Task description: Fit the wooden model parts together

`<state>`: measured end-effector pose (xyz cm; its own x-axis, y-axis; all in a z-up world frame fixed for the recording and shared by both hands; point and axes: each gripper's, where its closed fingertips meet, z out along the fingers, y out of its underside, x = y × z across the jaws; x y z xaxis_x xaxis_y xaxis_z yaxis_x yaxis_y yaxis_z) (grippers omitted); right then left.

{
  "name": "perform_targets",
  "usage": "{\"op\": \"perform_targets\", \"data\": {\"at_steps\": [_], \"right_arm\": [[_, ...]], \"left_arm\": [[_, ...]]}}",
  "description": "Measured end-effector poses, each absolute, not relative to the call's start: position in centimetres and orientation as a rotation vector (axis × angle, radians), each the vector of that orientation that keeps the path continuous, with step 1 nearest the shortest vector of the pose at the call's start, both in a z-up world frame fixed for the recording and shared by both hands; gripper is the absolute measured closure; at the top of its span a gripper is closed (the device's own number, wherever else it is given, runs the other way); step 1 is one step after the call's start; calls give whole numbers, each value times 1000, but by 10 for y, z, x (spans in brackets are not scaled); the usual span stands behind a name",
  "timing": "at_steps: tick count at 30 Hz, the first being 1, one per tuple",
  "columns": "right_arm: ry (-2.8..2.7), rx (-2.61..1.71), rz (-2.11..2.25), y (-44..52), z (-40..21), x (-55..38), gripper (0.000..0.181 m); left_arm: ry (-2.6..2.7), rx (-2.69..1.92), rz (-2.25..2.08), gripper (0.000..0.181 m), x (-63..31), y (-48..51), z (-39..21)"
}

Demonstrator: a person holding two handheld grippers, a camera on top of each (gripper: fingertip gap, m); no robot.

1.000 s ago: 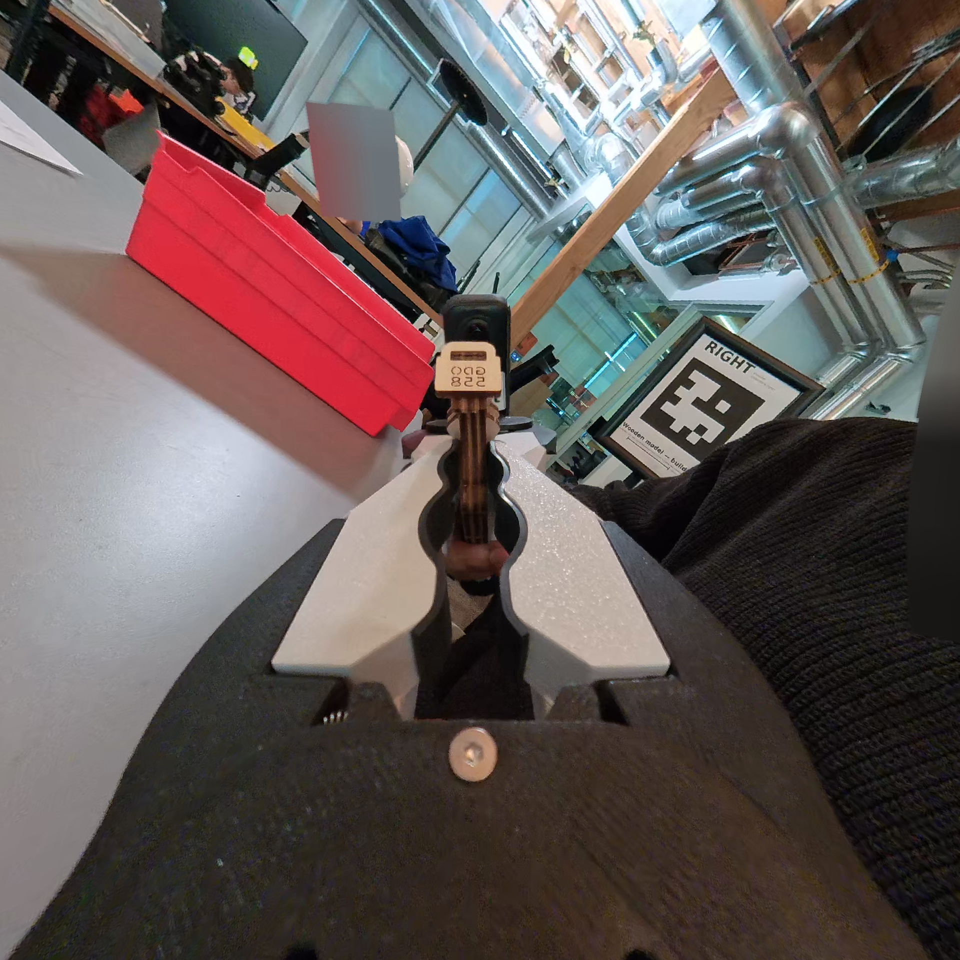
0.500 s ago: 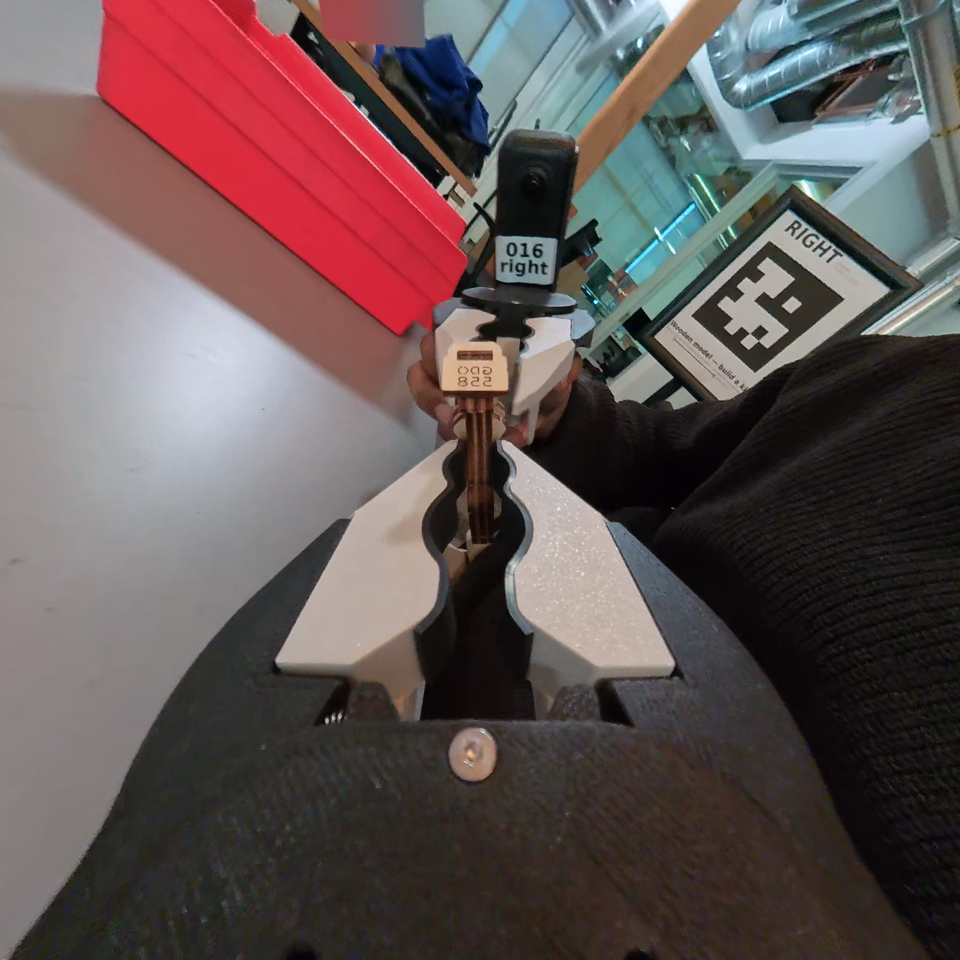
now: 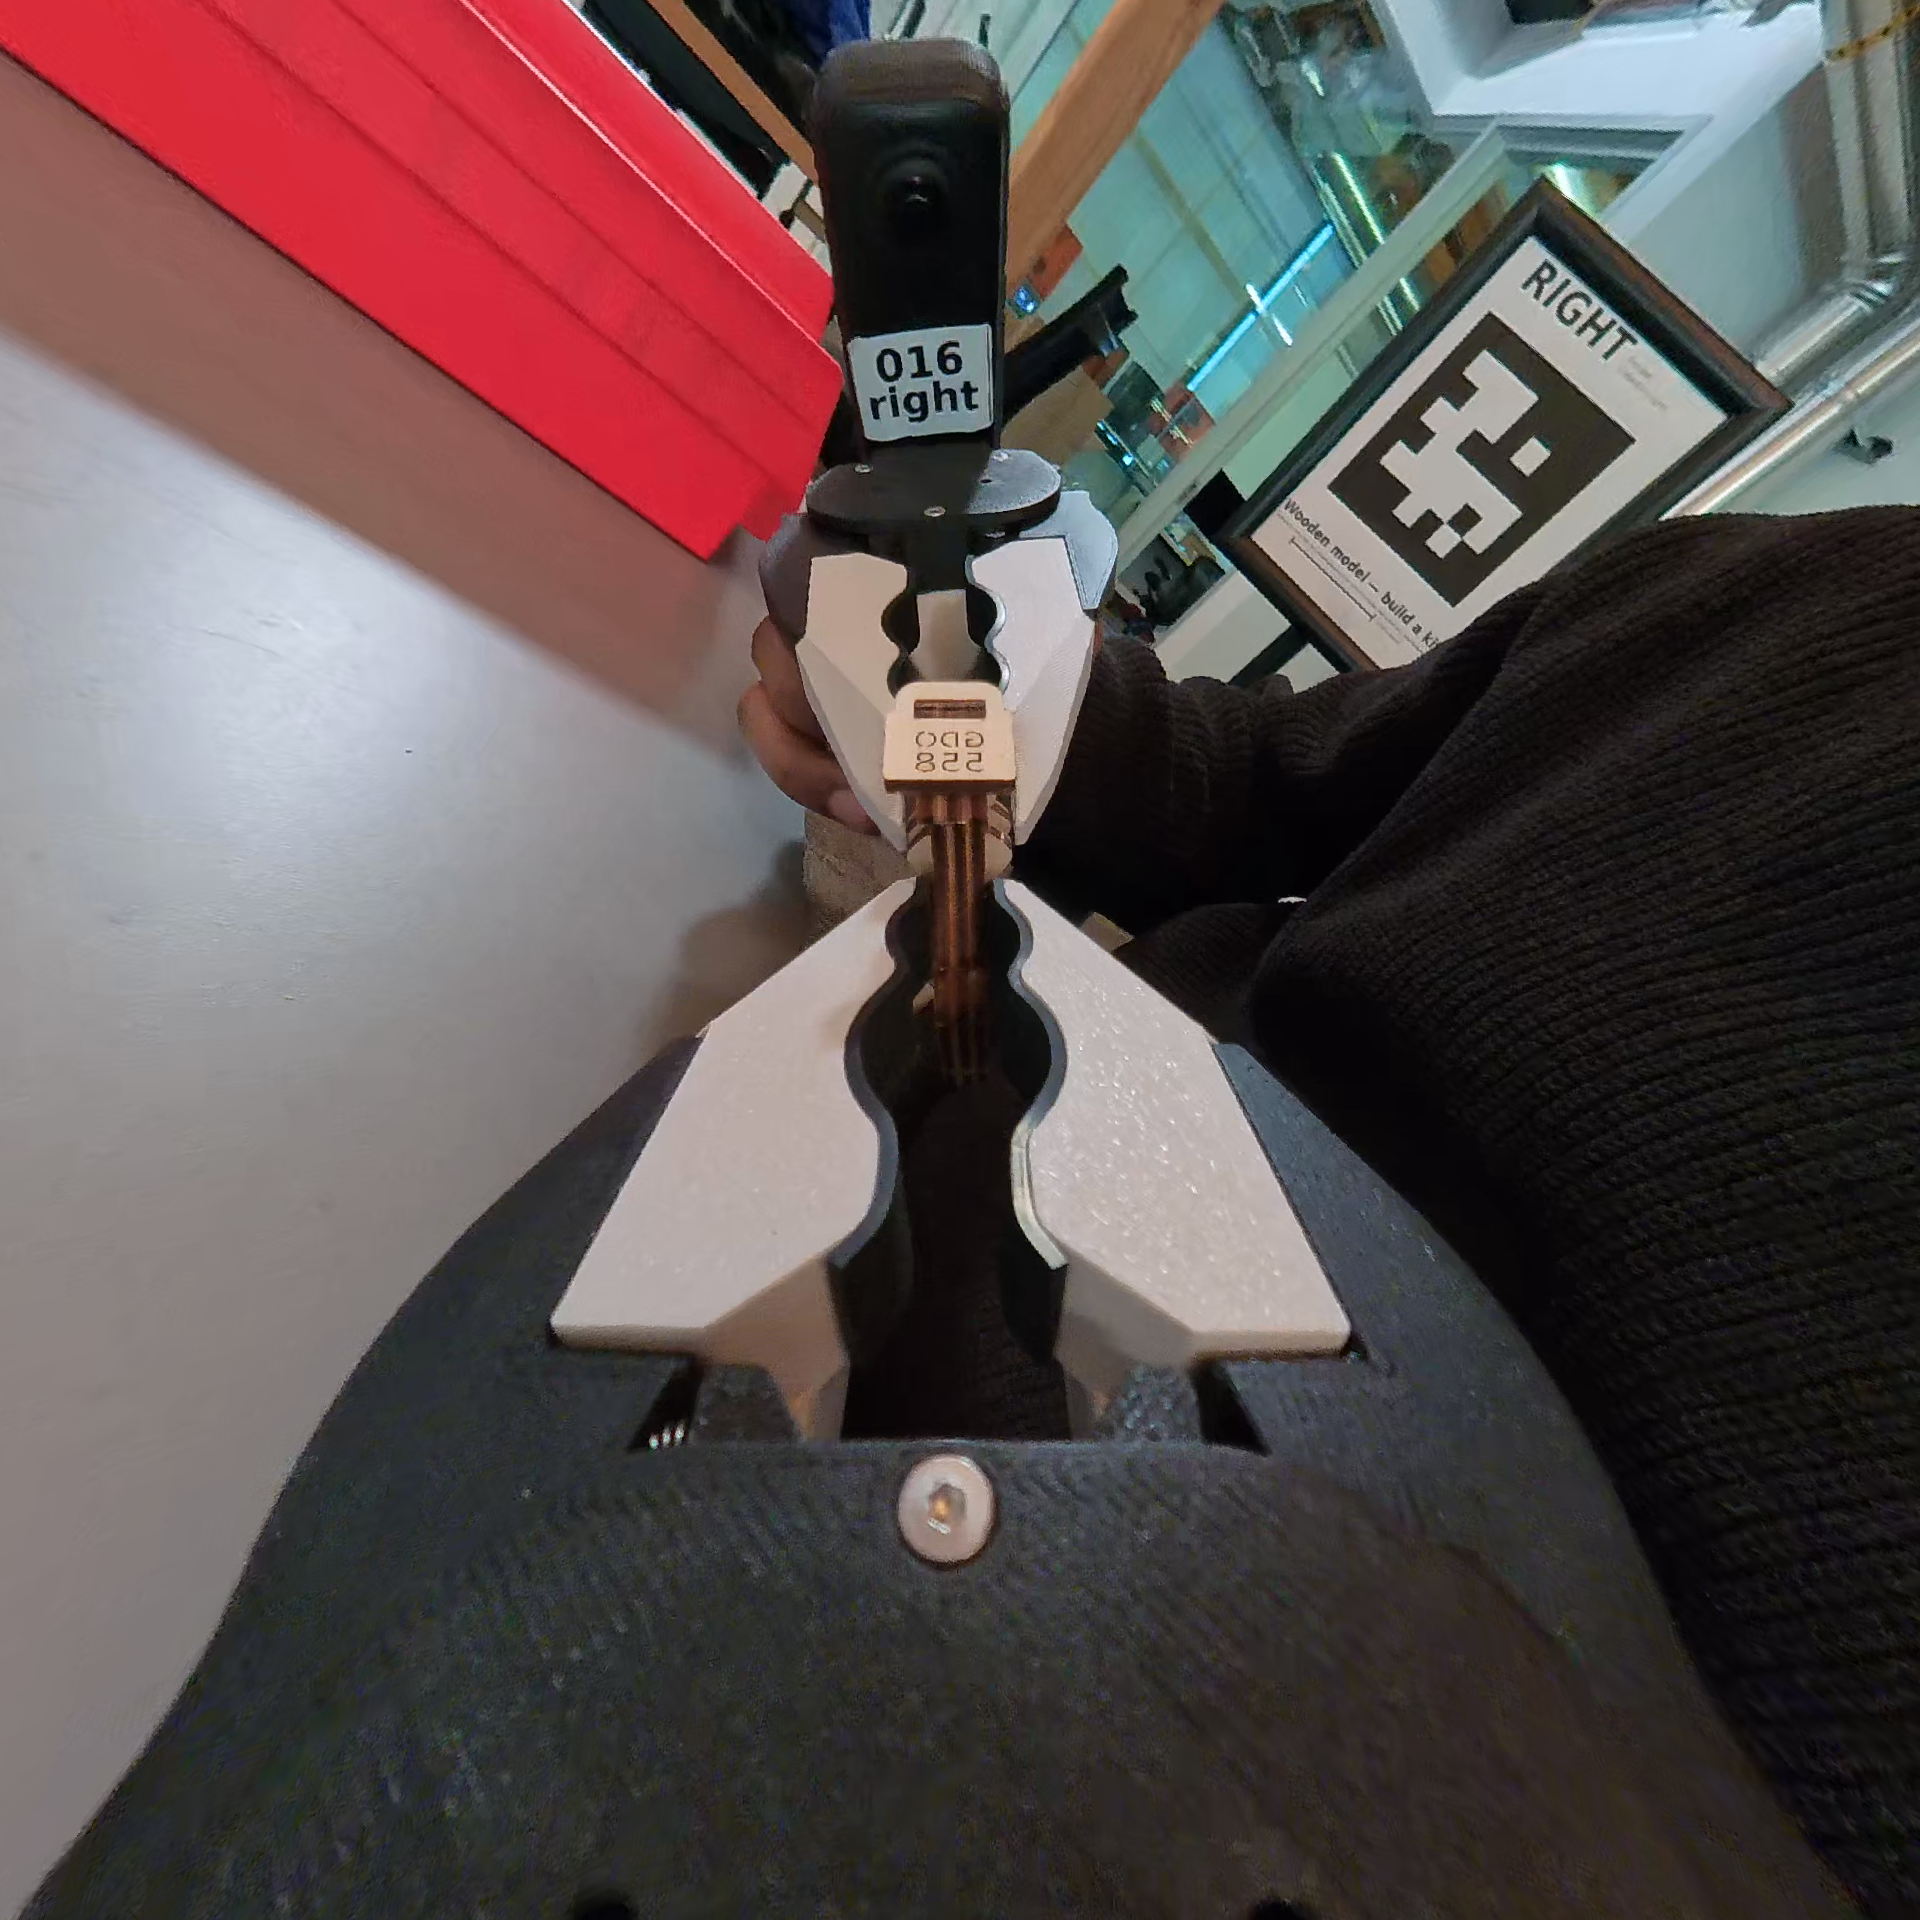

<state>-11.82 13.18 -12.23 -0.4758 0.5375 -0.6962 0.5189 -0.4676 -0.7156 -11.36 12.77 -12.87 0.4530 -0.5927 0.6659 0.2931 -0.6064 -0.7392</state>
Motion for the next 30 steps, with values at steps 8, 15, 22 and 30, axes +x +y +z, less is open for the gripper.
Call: {"op": "perform_targets", "data": {"at_steps": [8, 15, 22, 30], "right_arm": [[-1655, -1623, 2166, 126, -127, -114, 166], [-1675, -1675, 2179, 122, -134, -113, 165], [-1774, -1713, 2136, 109, -147, -111, 160], [-1771, -1687, 2091, 116, -142, -112, 162]], "left_arm": [[297, -1865, -1303, 175, -110, 122, -133], [323, -1902, -1315, 175, -108, 119, -140], [385, -1963, -1290, 174, -97, 114, -153], [346, -1925, -1321, 174, -101, 119, -147]]}}
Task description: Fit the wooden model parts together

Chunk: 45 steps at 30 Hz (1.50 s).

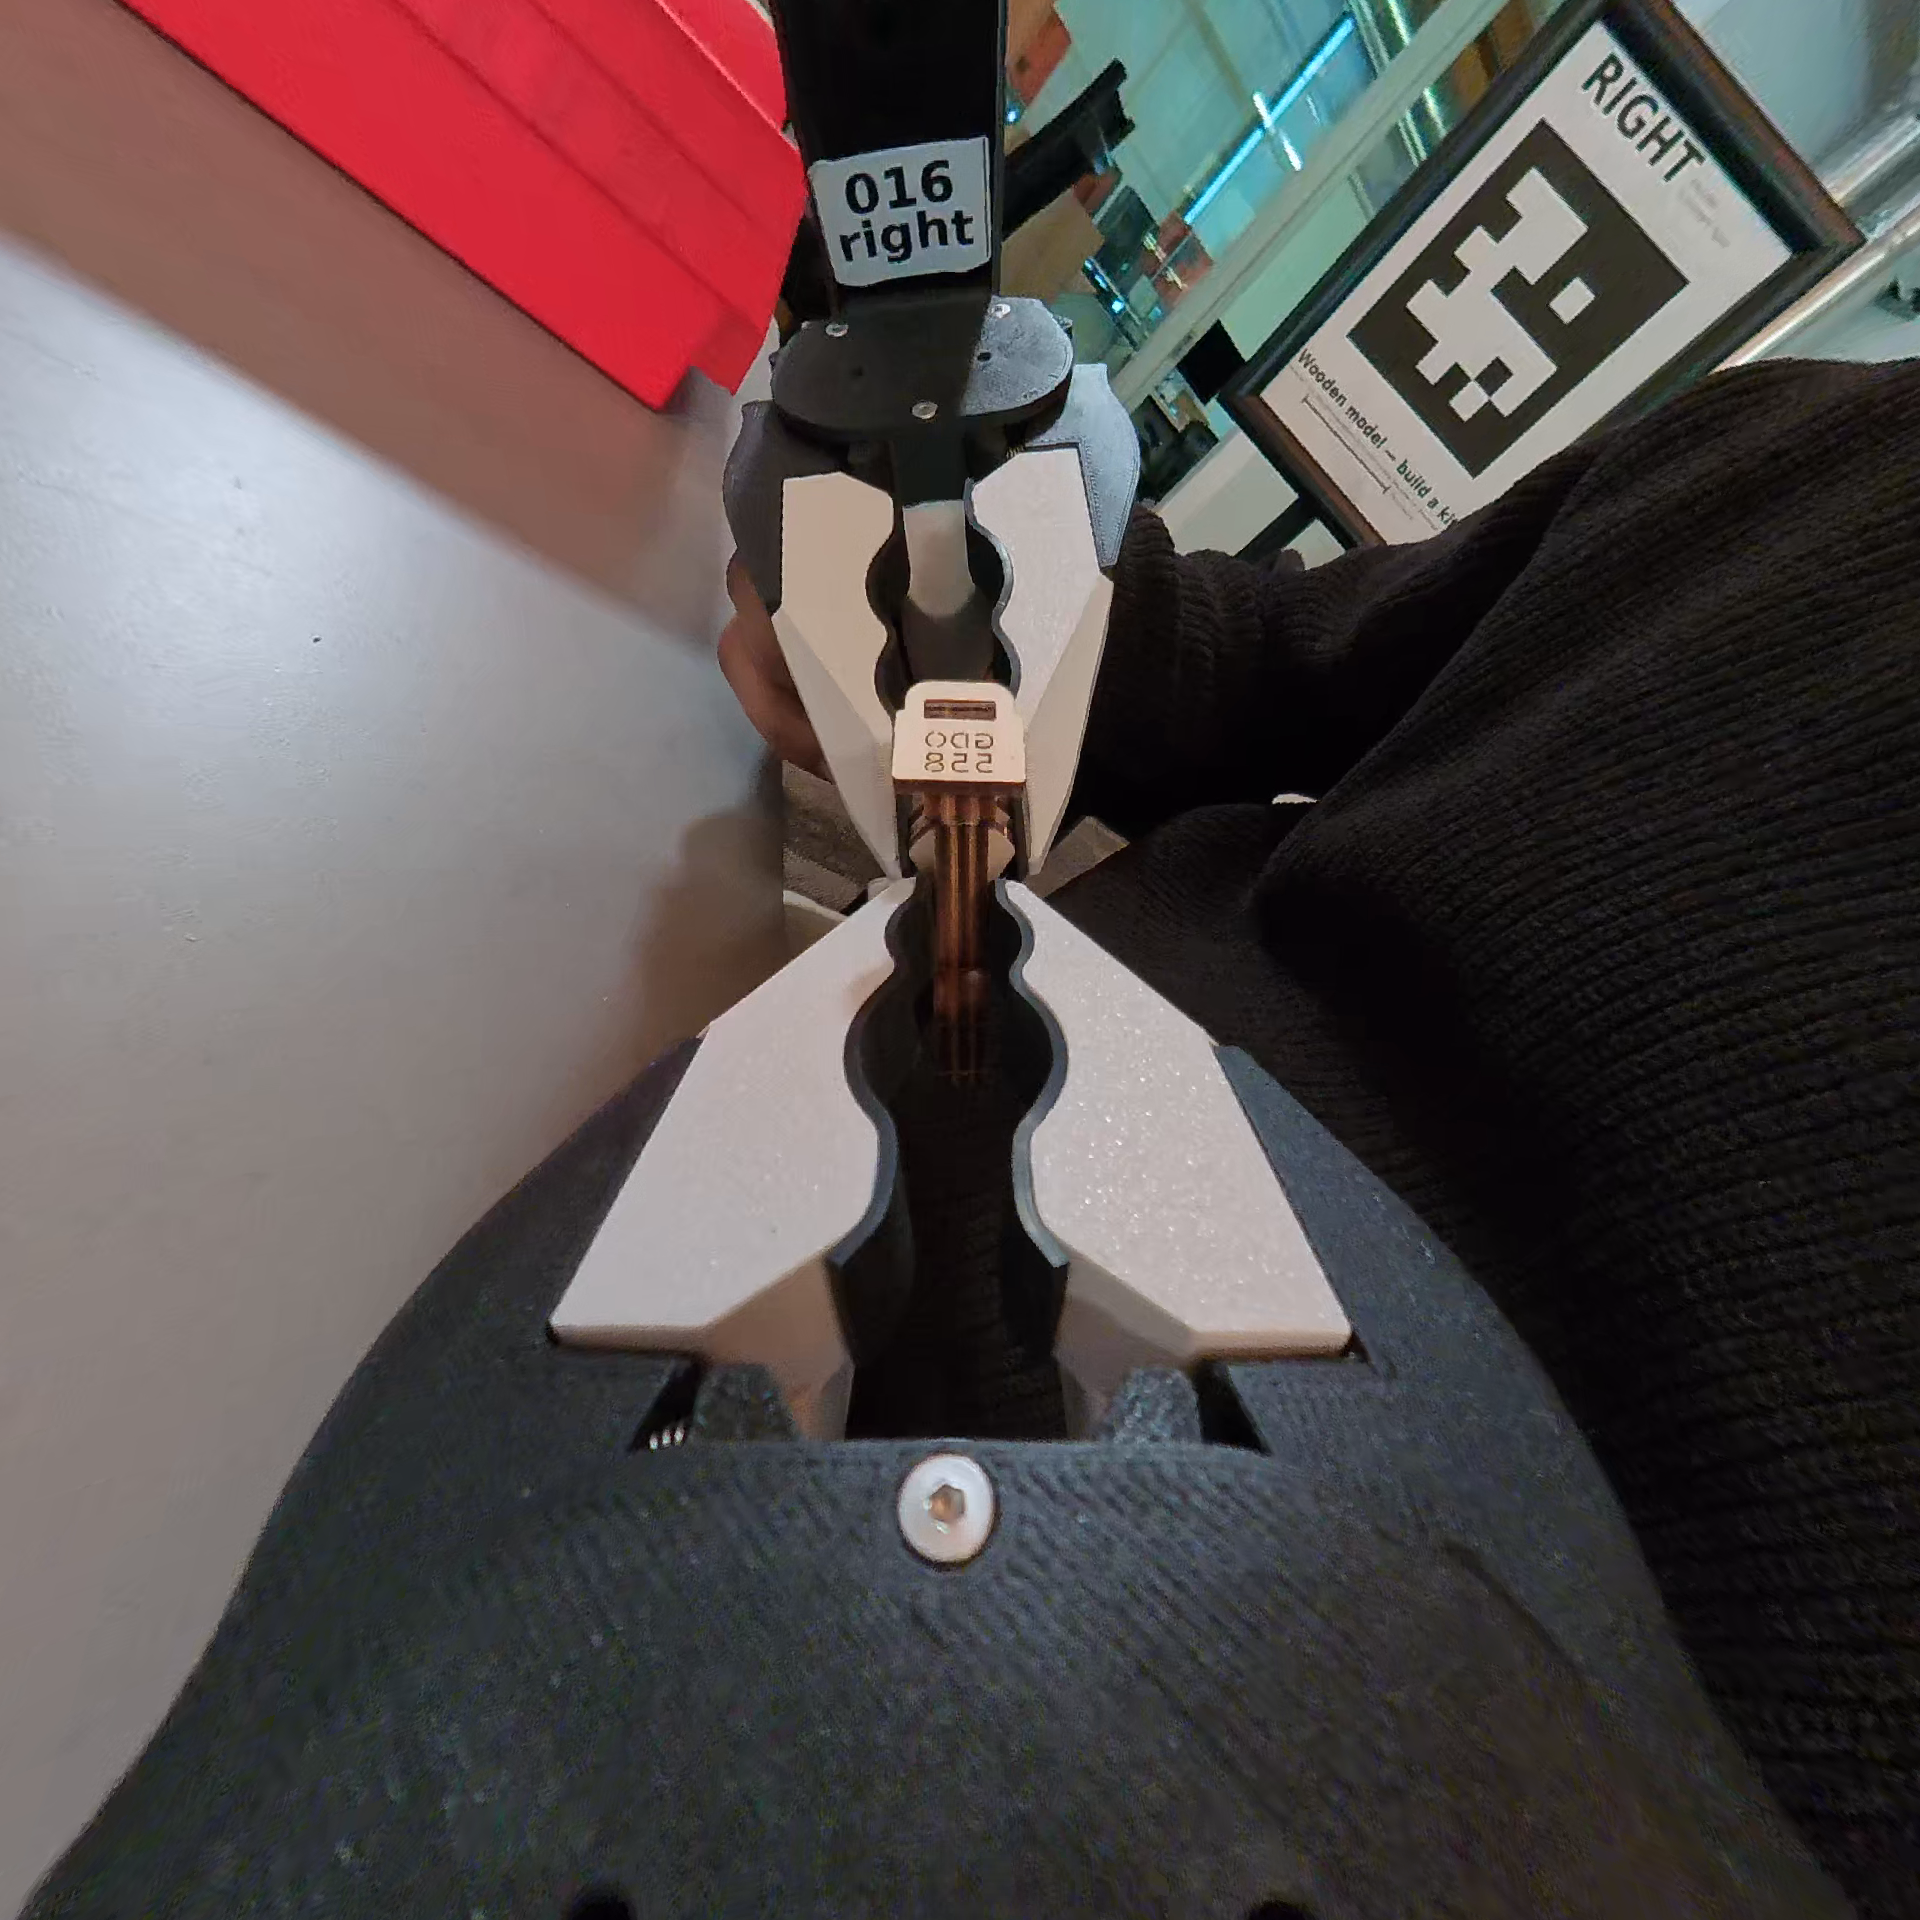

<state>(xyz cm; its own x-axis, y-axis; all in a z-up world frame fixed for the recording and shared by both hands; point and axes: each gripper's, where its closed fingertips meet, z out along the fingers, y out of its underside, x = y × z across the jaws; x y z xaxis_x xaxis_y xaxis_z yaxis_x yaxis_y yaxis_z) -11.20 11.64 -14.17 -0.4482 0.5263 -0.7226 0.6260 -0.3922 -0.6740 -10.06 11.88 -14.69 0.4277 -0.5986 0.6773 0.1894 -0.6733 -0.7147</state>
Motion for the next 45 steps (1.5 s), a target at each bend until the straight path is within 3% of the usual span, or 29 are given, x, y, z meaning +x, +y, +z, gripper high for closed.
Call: {"op": "perform_targets", "data": {"at_steps": [4, 10, 24, 45], "right_arm": [[1692, 1620, -2000, 122, -141, -112, 158], [1691, 1641, -2044, 134, -134, -111, 168], [1730, 1600, -1999, 121, -138, -108, 167], [1904, 1587, -1779, 107, -170, -96, 168]], "left_arm": [[314, -1897, -1347, 174, -105, 120, -143], [306, -1890, -1354, 175, -107, 121, -142], [316, -1896, -1375, 175, -104, 118, -144], [416, -2057, -1352, 175, -91, 105, -175]]}}
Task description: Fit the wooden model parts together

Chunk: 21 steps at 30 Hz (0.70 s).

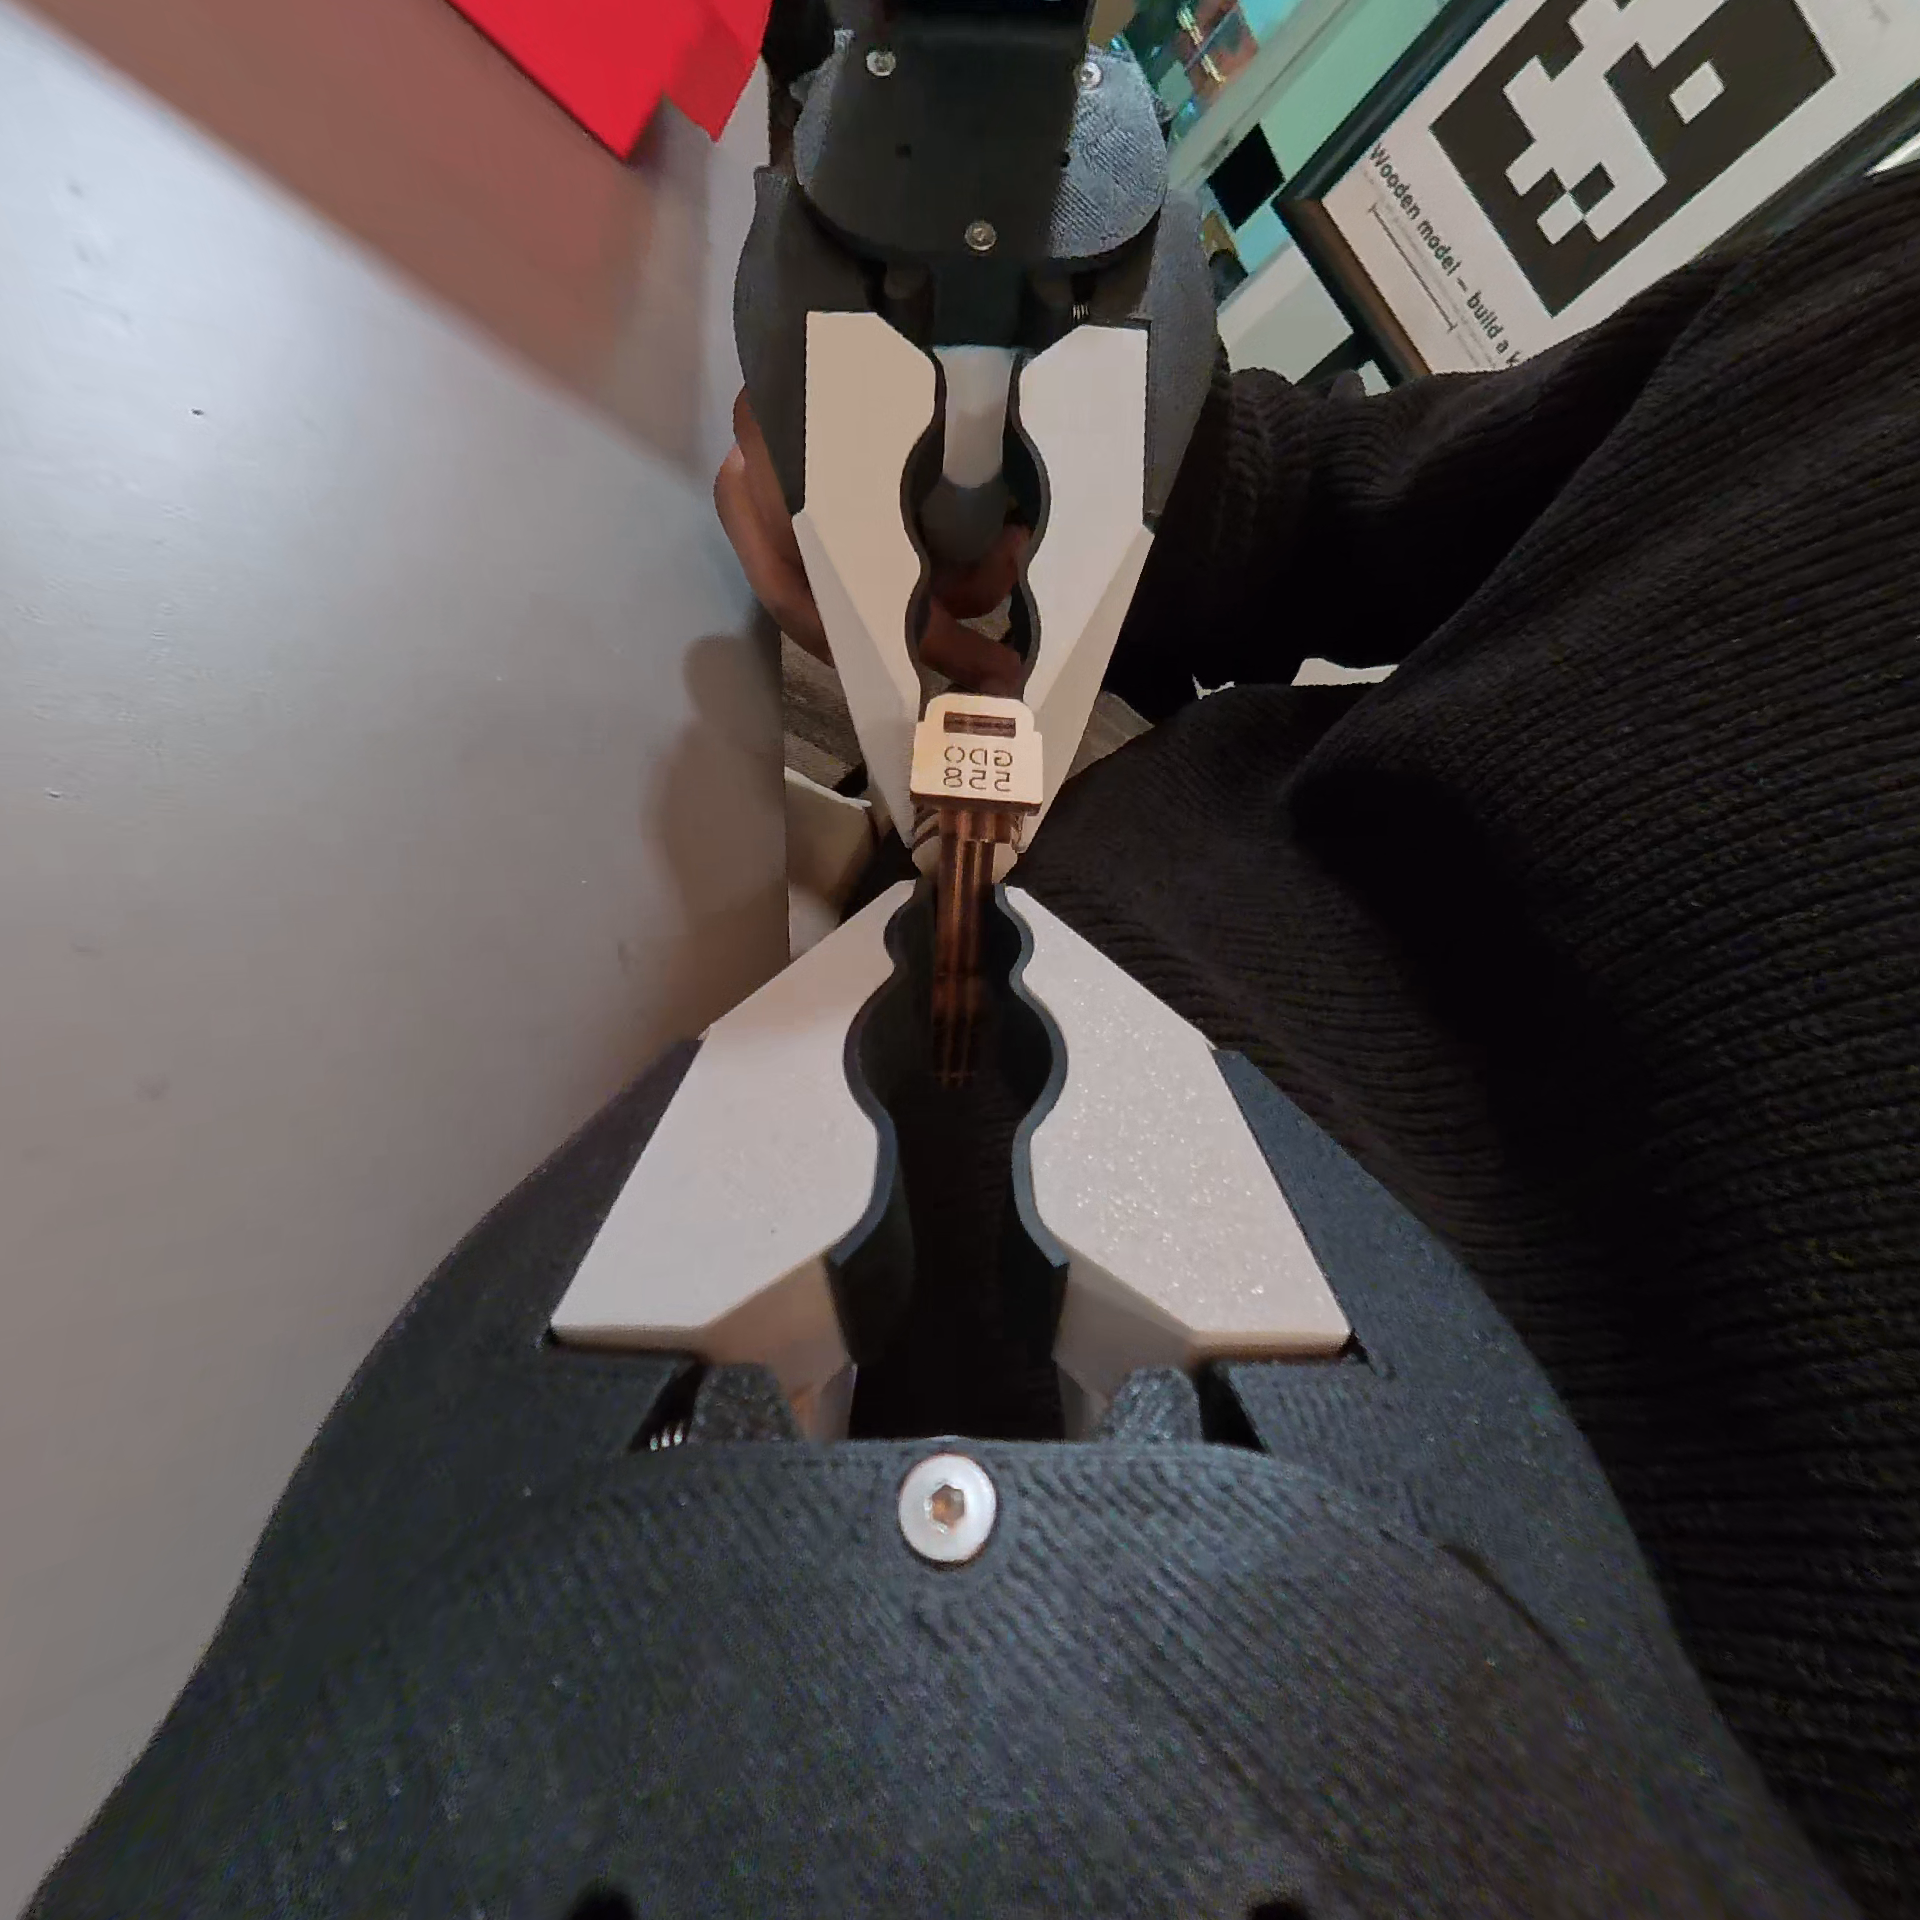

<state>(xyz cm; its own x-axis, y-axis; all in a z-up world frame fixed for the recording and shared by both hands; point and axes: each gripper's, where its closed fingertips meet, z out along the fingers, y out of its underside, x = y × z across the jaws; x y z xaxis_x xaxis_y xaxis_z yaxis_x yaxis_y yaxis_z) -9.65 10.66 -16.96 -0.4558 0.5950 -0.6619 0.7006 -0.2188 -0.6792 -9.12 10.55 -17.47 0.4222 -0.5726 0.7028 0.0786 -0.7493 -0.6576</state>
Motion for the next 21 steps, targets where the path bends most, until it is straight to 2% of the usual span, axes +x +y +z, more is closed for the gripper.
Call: {"op": "perform_targets", "data": {"at_steps": [5, 9, 17, 21], "right_arm": [[1828, 1641, -1908, 115, -152, -106, 167], [1855, 1690, -2015, 122, -135, -111, 155], [1880, 1710, -2198, 130, -109, -112, 169], [1889, 1750, -2298, 129, -95, -116, 169]], "left_arm": [[362, -1967, -1312, 175, -102, 114, -156], [358, -1896, -1341, 175, -101, 112, -144], [378, -1668, -1310, 175, -109, 119, -115], [425, -1636, -1215, 175, -109, 120, -112]]}}
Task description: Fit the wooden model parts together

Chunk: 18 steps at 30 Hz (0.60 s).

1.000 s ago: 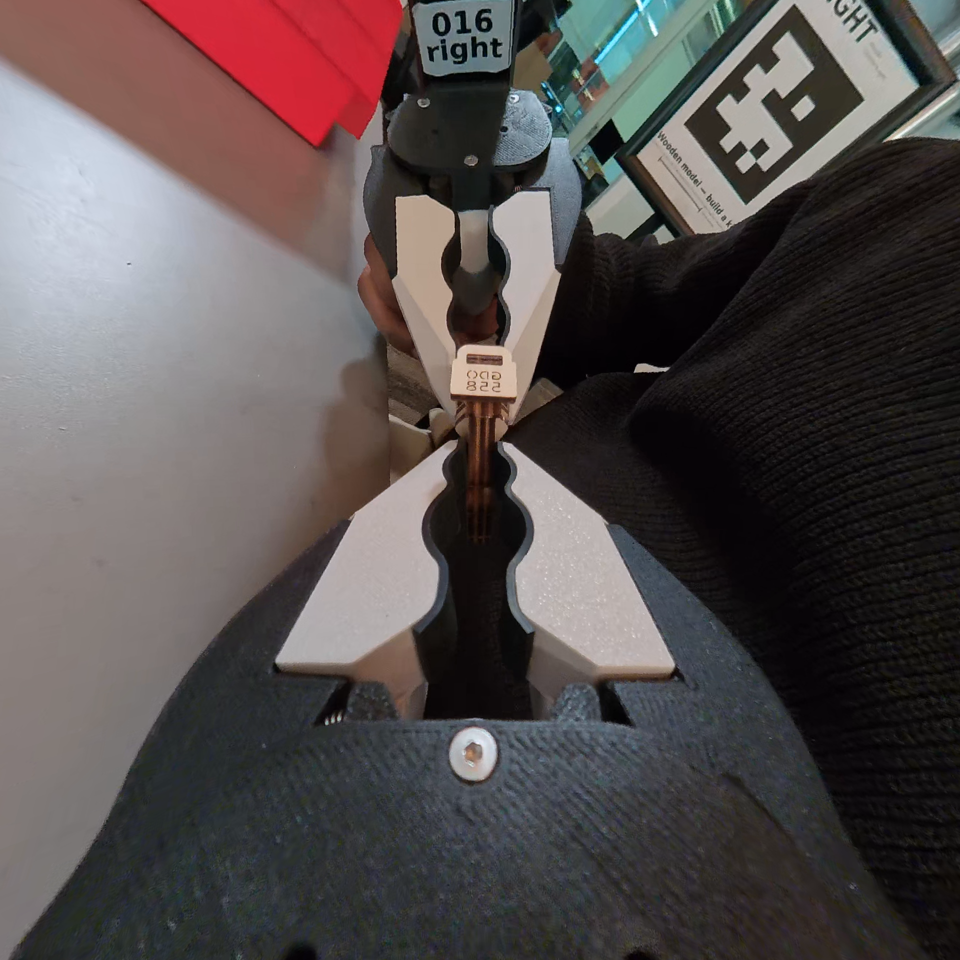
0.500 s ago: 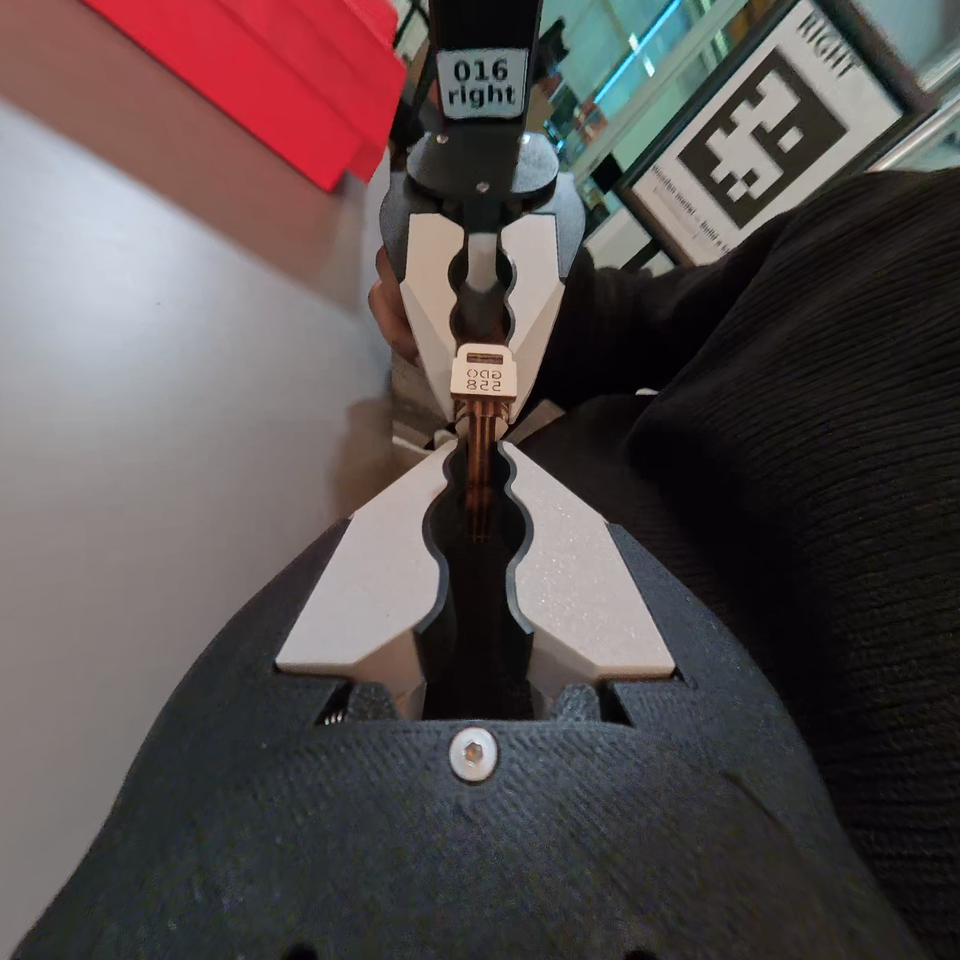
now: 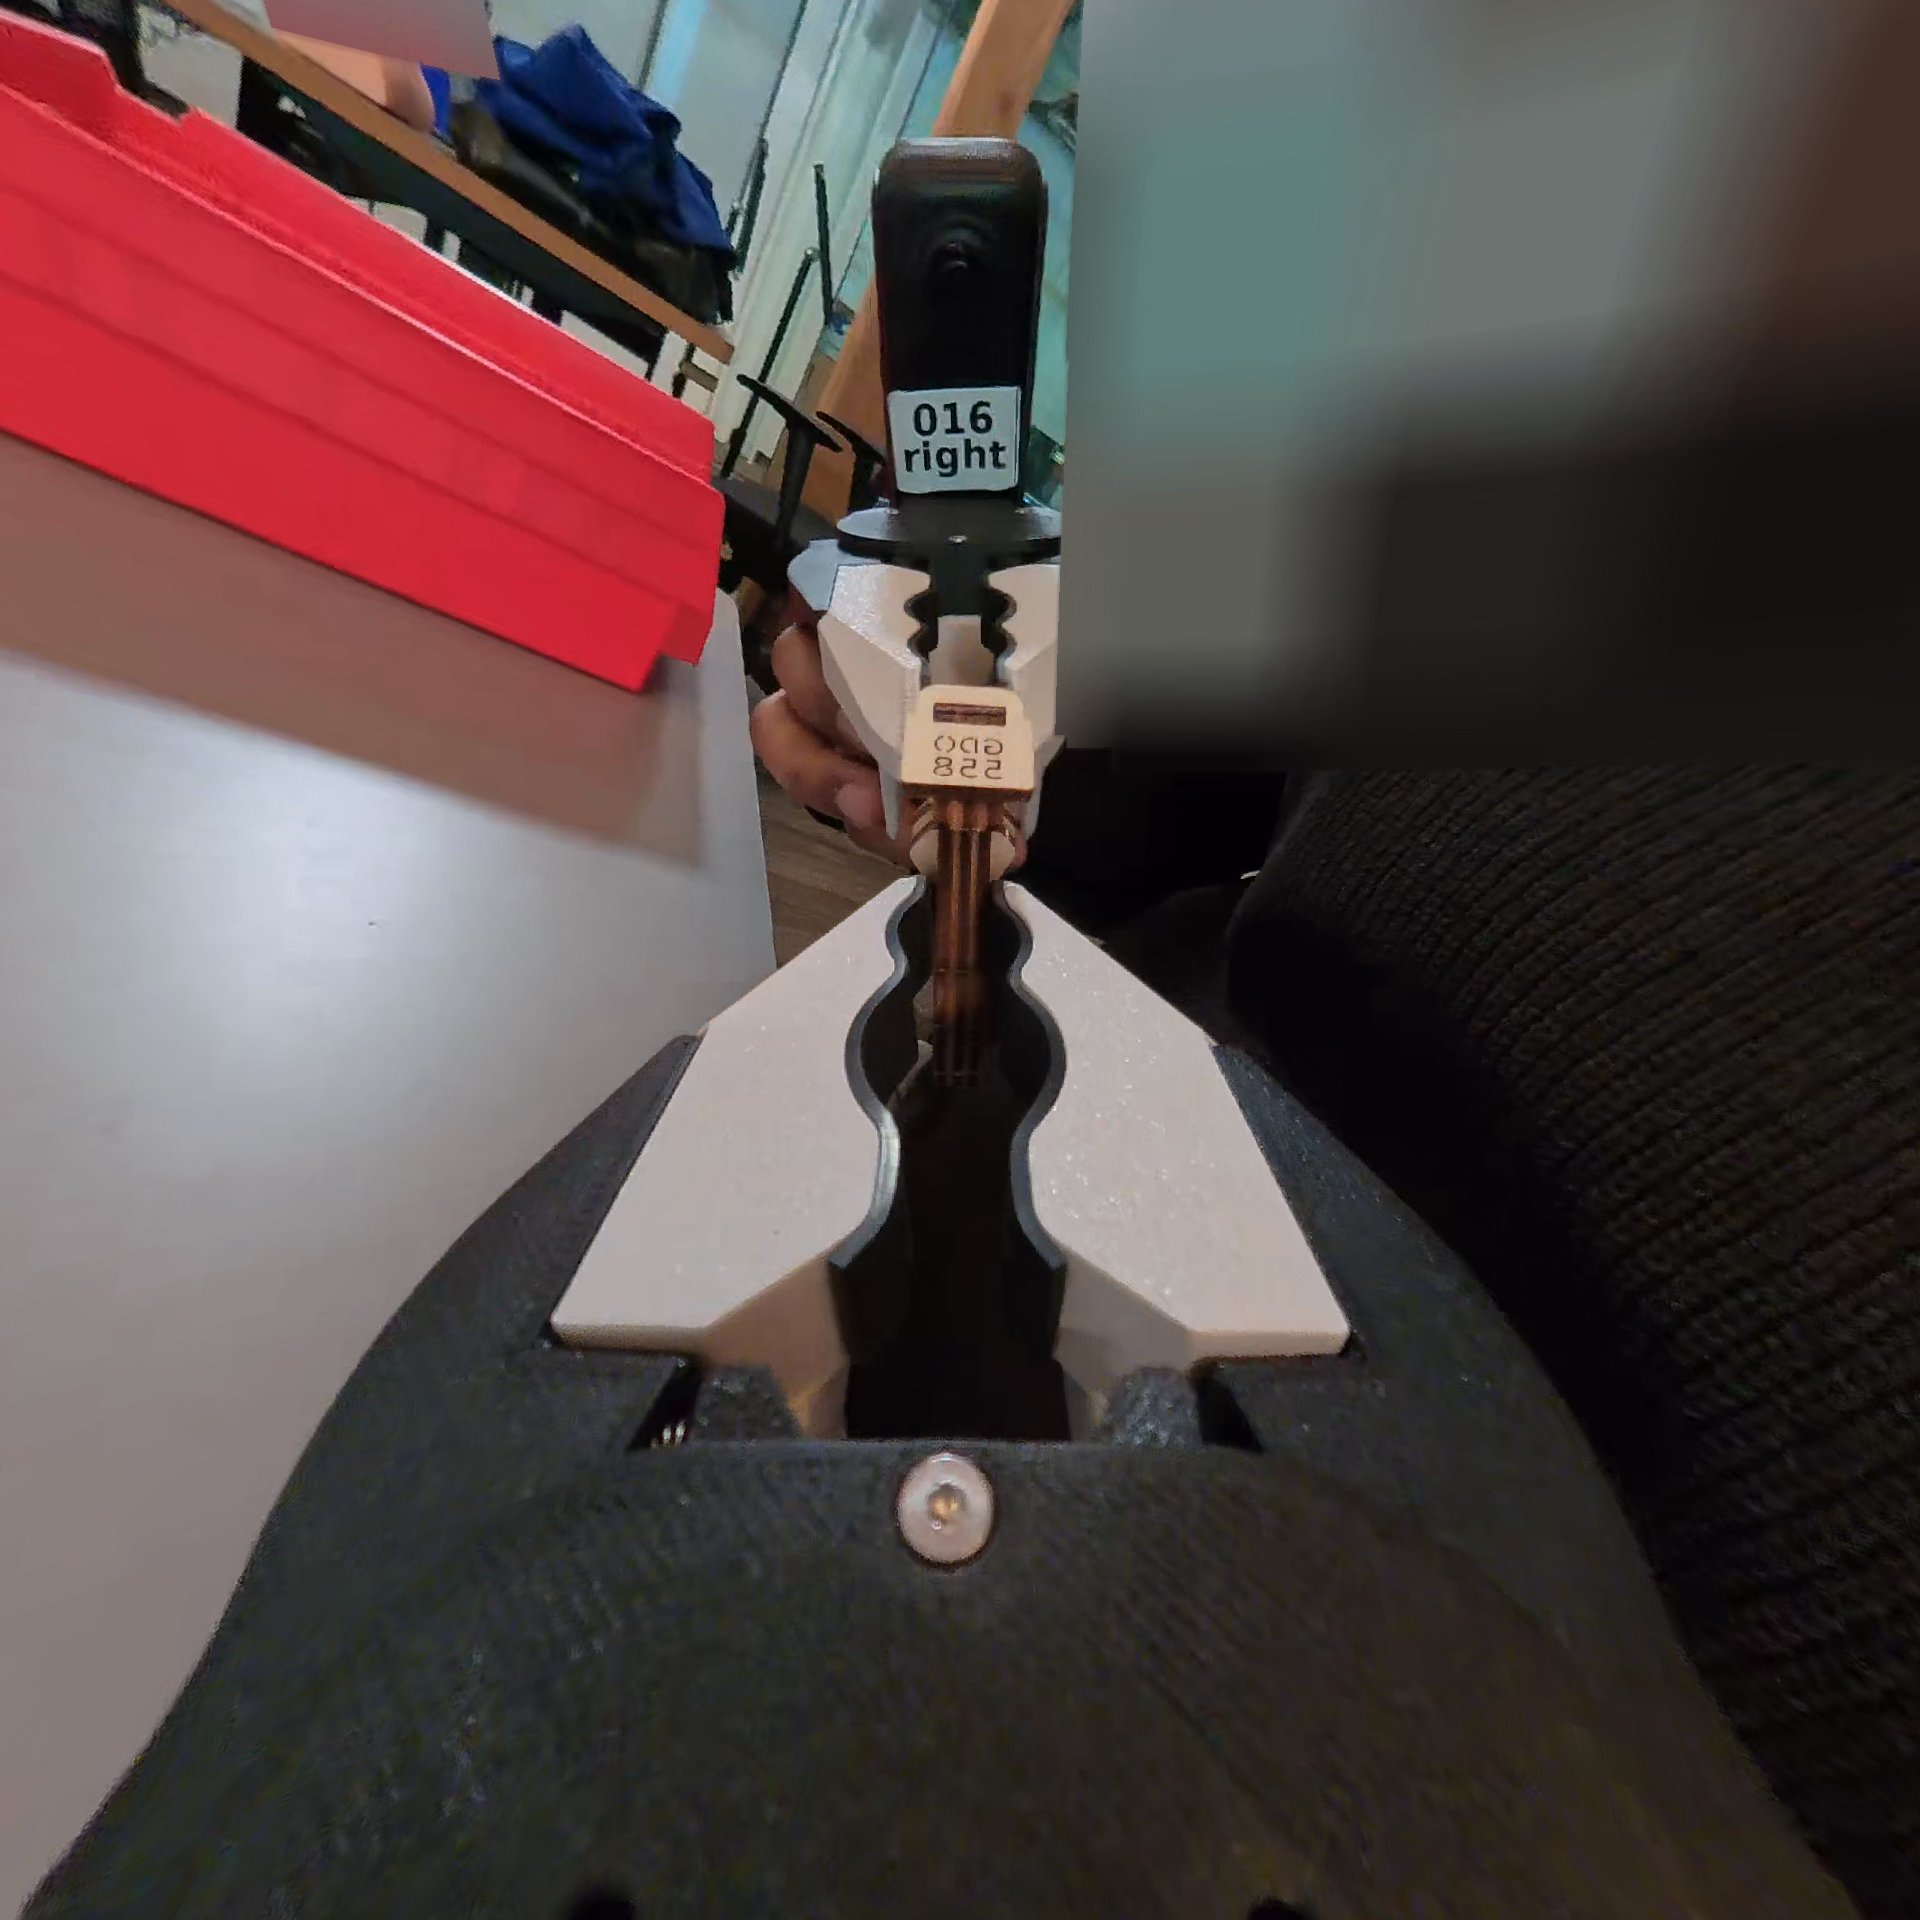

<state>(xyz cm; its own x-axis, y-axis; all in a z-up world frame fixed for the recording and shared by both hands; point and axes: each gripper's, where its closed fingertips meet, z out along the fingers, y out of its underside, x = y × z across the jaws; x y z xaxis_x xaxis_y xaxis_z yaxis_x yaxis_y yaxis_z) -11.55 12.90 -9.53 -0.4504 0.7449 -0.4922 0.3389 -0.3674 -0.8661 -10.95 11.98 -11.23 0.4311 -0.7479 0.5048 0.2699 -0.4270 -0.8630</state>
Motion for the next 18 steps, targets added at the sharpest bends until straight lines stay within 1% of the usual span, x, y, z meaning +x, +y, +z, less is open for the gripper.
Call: {"op": "perform_targets", "data": {"at_steps": [6, 13, 18], "right_arm": [[-1604, -1399, 1797, 120, -97, -115, 166], [-1576, -1409, 1849, 123, -90, -113, 170], [-1621, -1421, 1822, 121, -97, -112, 173]], "left_arm": [[434, -1601, -1224, 175, -110, 119, -109], [451, -1596, -1245, 175, -107, 118, -110], [465, -1607, -1244, 175, -104, 117, -111]]}}
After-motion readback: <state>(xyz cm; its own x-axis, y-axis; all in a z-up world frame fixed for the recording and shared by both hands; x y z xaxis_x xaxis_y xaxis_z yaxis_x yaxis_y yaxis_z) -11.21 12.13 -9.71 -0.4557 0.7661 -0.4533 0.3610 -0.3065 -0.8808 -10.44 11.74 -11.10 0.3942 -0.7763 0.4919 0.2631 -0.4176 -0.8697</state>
